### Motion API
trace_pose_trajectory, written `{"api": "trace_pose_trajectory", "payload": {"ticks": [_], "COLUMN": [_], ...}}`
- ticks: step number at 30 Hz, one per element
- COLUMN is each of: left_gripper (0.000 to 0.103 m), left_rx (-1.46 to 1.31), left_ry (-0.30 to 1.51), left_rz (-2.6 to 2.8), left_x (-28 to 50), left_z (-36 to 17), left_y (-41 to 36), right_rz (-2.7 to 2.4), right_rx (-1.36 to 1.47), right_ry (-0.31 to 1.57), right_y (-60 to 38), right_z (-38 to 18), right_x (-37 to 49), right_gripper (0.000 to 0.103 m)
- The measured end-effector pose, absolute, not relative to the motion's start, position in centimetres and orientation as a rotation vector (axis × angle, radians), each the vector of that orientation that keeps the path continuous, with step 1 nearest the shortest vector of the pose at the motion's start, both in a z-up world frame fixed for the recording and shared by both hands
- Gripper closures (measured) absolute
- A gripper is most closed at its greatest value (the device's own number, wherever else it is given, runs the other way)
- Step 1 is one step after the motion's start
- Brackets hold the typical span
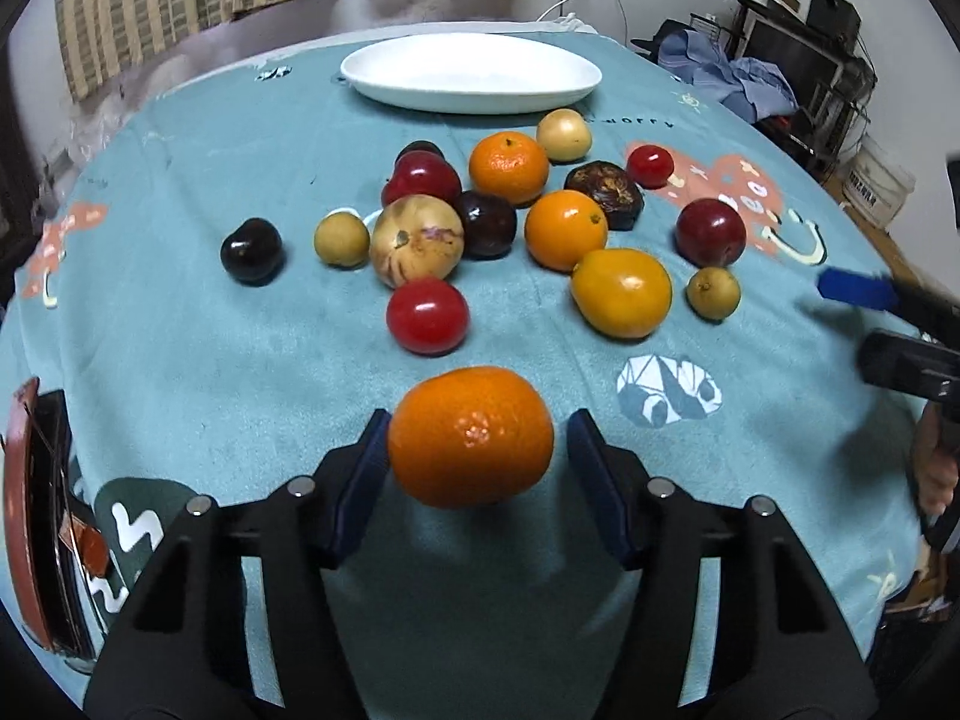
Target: Organize fruits
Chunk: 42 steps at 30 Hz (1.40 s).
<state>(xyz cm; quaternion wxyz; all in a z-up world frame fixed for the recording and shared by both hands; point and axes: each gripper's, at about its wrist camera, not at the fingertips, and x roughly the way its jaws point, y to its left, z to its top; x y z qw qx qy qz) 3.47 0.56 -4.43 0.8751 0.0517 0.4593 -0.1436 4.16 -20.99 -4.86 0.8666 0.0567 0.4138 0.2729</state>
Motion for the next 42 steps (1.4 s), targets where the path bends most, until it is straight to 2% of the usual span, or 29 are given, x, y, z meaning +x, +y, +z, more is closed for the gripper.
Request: {"api": "trace_pose_trajectory", "payload": {"ticks": [2, 3, 4, 7, 9, 11, 12, 13, 19, 24, 29, 38, 41, 42], "left_gripper": [0.042, 0.043, 0.044, 0.048, 0.056, 0.056, 0.057, 0.057, 0.057, 0.057, 0.057, 0.056, 0.039, 0.037], "left_rx": [0.098, 0.087, 0.081, 0.053, 0.032, 0.008, 0.002, 0.001, -0.017, 0.007, 0.000, -0.053, -0.072, -0.077], "left_ry": [0.957, 0.956, 0.955, 0.953, 0.951, 0.951, 0.951, 0.950, 0.936, 0.877, 0.809, 0.894, 0.881, 0.874], "left_rz": [-0.304, -0.308, -0.308, -0.316, -0.321, -0.331, -0.335, -0.337, -0.353, -0.373, -0.393, -0.373, -0.367, -0.367], "left_x": [3.6, 3.6, 3.6, 3.6, 3.7, 3.7, 3.6, 3.6, 3.4, 5.2, 12.4, 23.9, 24.9, 24.9], "left_z": [-4.4, -4.4, -4.4, -4.4, -4.3, -4.3, -4.3, -4.2, -3.8, -0.3, 3.2, 0.2, -0.2, -0.2], "left_y": [0.7, 0.9, 0.9, 1.5, 1.9, 2.1, 2.2, 2.2, 2.3, 1.4, -1.1, -4.0, -4.1, -4.0], "right_rz": [0.572, 0.564, 0.564, 0.575, 0.579, 0.588, 0.591, 0.595, 0.628, 0.635, 0.560, 0.429, 0.430, 0.428], "right_rx": [0.079, 0.067, 0.080, 0.146, 0.147, 0.143, 0.143, 0.144, 0.155, 0.223, 0.297, 0.391, 0.385, 0.392], "right_ry": [0.896, 0.914, 0.947, 0.982, 0.983, 0.991, 0.999, 1.003, 0.988, 0.884, 0.795, 0.821, 0.838, 0.834], "right_y": [-20.0, -19.7, -19.6, -19.9, -19.8, -19.7, -19.7, -19.8, -20.6, -22.5, -23.8, -23.1, -22.3, -22.5], "right_z": [-5.5, -5.9, -6.3, -6.8, -6.7, -6.7, -6.8, -6.9, -6.4, -2.5, 1.0, -1.0, -2.1, -2.4], "right_x": [5.2, 5.8, 6.6, 8.3, 8.5, 9.0, 9.1, 9.4, 8.7, 9.6, 15.8, 27.0, 28.4, 28.4], "right_gripper": [0.020, 0.031, 0.037, 0.041, 0.044, 0.056, 0.067, 0.073, 0.075, 0.075, 0.075, 0.072, 0.072, 0.072]}}
